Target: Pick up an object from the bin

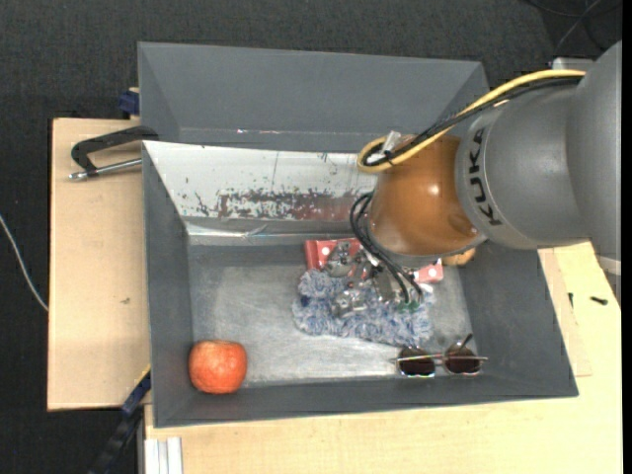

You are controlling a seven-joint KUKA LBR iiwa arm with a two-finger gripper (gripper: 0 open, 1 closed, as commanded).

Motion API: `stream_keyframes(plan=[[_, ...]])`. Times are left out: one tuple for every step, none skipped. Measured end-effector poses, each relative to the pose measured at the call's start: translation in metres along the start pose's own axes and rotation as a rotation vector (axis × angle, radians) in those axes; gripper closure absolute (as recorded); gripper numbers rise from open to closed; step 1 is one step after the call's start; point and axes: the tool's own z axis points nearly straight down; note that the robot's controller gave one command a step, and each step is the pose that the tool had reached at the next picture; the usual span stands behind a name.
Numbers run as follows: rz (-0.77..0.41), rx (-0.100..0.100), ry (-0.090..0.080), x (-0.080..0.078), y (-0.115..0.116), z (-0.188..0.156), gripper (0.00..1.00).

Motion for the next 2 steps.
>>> stream_keyframes(plan=[[0.0, 0.0, 0.001, 0.0, 0.0, -0.001, 1.0], [-0.07, 0.003, 0.049, -0.016, 0.003, -0.161, 1.0]])
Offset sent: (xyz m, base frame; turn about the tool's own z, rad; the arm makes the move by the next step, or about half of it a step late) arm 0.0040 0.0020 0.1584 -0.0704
